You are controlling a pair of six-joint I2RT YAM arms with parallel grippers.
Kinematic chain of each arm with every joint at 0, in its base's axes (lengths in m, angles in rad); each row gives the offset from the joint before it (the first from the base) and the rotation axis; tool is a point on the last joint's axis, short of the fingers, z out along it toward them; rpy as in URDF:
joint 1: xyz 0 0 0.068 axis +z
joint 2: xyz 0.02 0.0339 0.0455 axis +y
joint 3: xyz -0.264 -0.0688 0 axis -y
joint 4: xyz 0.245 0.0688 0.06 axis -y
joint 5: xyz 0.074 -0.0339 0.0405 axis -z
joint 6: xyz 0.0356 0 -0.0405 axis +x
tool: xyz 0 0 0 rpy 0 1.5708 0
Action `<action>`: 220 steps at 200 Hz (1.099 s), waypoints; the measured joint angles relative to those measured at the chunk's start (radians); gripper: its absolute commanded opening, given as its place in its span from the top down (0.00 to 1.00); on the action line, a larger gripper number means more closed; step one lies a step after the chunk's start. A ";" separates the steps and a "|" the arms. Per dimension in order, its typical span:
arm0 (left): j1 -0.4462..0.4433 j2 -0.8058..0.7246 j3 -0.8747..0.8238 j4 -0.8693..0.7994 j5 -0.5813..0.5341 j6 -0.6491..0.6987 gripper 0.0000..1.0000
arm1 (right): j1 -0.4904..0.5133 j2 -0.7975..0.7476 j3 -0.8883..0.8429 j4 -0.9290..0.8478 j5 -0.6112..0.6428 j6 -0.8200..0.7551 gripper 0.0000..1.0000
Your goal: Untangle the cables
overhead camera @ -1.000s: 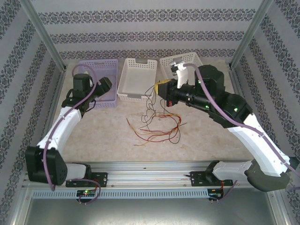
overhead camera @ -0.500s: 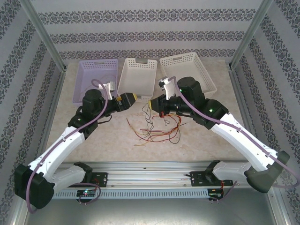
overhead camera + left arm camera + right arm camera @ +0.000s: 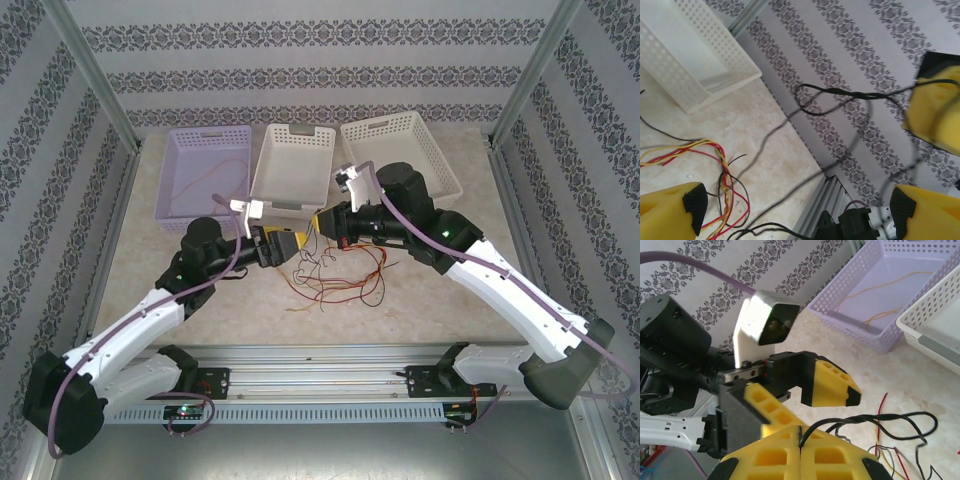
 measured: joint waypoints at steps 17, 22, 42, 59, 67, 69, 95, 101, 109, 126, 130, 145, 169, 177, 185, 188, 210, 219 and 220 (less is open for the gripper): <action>0.000 -0.036 -0.019 0.031 0.006 0.000 0.05 | 0.000 0.002 -0.004 0.000 -0.006 0.008 1.00; 0.000 -0.042 -0.022 0.040 0.007 0.000 0.05 | 0.000 0.003 -0.004 0.000 -0.006 0.009 1.00; 0.000 -0.047 -0.026 0.071 0.018 -0.001 0.05 | 0.000 0.005 -0.004 0.002 -0.011 0.016 1.00; 0.000 -0.042 -0.029 0.090 0.029 -0.001 0.05 | 0.000 0.008 -0.004 0.008 -0.022 0.020 1.00; 0.000 -0.036 -0.030 0.097 0.032 -0.001 0.05 | 0.000 0.010 -0.004 0.008 -0.026 0.021 1.00; 0.000 -0.034 -0.030 0.098 0.032 -0.001 0.05 | 0.000 0.011 -0.004 0.008 -0.028 0.022 1.00; 0.000 -0.014 -0.030 0.103 0.036 0.000 0.05 | 0.000 0.014 -0.004 0.008 -0.035 0.023 1.00; 0.000 -0.011 -0.030 0.103 0.037 0.000 0.06 | 0.000 0.014 -0.004 0.008 -0.037 0.024 1.00; 0.000 -0.008 -0.031 0.103 0.041 0.000 0.07 | 0.000 0.014 -0.004 0.008 -0.041 0.025 1.00; 0.000 0.001 -0.031 0.103 0.054 0.004 0.12 | 0.000 0.018 -0.004 0.012 -0.052 0.035 1.00; 0.000 0.003 -0.031 0.103 0.056 0.006 0.13 | 0.000 0.019 -0.004 0.014 -0.054 0.036 1.00; 0.000 0.014 -0.031 0.103 0.059 0.011 0.19 | 0.000 0.024 -0.004 0.025 -0.062 0.042 1.00; 0.000 0.027 -0.031 0.103 0.063 0.020 0.35 | 0.000 0.031 -0.004 0.033 -0.072 0.046 1.00; -0.001 0.029 -0.031 0.103 0.063 0.026 0.41 | 0.001 0.033 -0.004 0.033 -0.075 0.046 1.00; -0.001 0.032 -0.031 0.103 0.063 0.029 0.46 | 0.001 0.034 -0.004 0.034 -0.077 0.046 1.00; -0.001 0.032 -0.031 0.103 0.063 0.026 0.49 | 0.001 0.034 -0.004 0.033 -0.078 0.046 1.00; -0.002 0.032 -0.031 0.103 0.062 0.032 0.66 | 0.001 0.035 -0.005 0.034 -0.082 0.046 1.00; -0.002 0.032 -0.031 0.102 0.062 0.036 0.73 | 0.001 0.035 -0.007 0.034 -0.084 0.046 1.00; -0.002 0.032 -0.031 0.102 0.062 0.034 0.74 | 0.001 0.035 -0.008 0.034 -0.084 0.046 1.00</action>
